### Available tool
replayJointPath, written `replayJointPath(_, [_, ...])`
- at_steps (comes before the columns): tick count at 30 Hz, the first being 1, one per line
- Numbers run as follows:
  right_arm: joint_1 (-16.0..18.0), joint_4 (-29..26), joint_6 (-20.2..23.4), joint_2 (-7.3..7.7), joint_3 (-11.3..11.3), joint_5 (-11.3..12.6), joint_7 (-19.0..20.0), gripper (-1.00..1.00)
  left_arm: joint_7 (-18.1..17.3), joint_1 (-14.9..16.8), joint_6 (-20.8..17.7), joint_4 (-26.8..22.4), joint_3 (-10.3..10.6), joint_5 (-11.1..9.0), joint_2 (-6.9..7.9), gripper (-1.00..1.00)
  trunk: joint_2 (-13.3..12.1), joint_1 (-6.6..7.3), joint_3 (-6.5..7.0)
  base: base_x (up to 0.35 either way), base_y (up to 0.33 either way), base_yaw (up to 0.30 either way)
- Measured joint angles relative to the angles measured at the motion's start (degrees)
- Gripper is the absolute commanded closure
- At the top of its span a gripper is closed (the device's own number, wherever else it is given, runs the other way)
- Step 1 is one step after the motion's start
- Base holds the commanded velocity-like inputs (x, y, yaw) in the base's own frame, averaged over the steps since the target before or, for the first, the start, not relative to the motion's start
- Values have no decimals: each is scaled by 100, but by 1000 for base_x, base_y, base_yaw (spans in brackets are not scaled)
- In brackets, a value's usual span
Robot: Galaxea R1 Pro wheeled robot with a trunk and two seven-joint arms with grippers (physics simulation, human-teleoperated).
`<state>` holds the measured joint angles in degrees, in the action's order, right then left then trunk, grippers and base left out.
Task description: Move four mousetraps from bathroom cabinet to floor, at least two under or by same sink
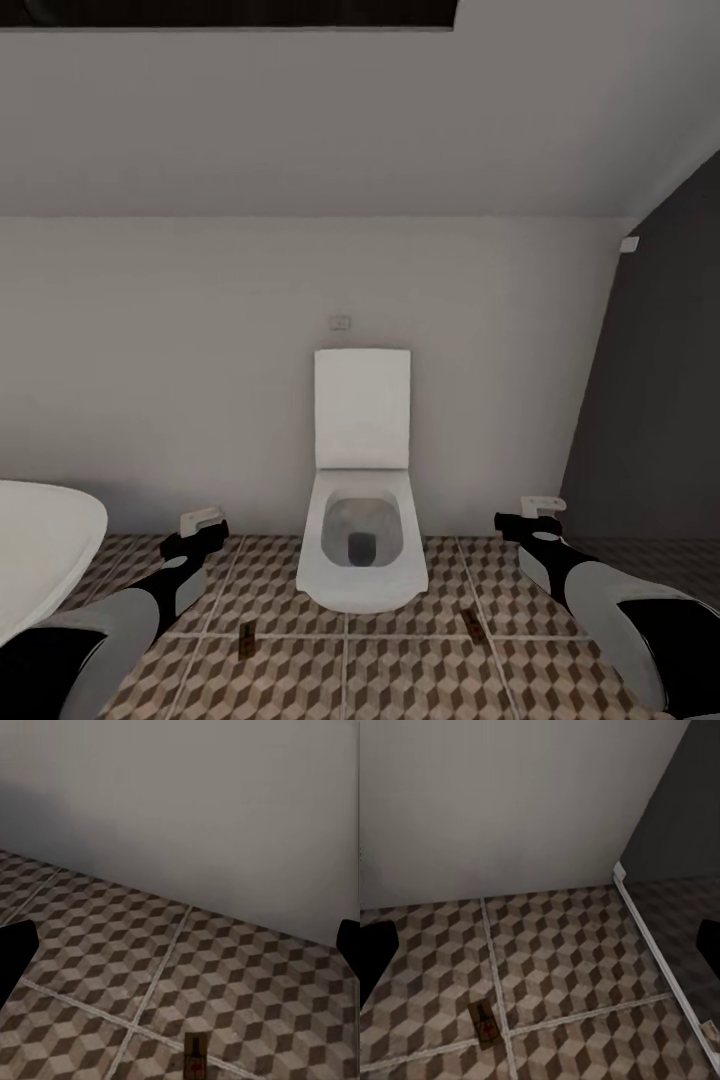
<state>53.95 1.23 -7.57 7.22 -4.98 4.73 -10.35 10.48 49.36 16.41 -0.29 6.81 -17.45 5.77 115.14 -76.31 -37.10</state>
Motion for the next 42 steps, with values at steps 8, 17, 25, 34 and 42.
replayJointPath(8, [-1, -3, 17, -2, 6, 16, 3, -100, 0, 0, -2, 0, 0, -6, -32, -100, -321, 176, 141, 0, 0, 0])
replayJointPath(17, [-1, -19, 137, -1, 11, 10, 5, -100, 0, 0, -2, 0, 0, -6, -39, -100, -682, 373, 257, 0, 0, 33])
replayJointPath(25, [3, -51, 267, 8, 16, 5, 6, -100, 0, 0, -2, 0, 0, -6, -40, -100, -1003, 549, 350, 0, 0, 39])
replayJointPath(34, [3, -59, 281, 15, 17, 4, 1, -100, 0, 0, 3, 0, 0, -7, -40, -100, -1364, 747, 498, 0, 0, 8])
replayJointPath(42, [1, -60, 267, 18, 17, 4, -2, -100, 0, 0, 0, 0, 0, -7, -40, -100, -1685, 923, 639, 0, 0, 1])
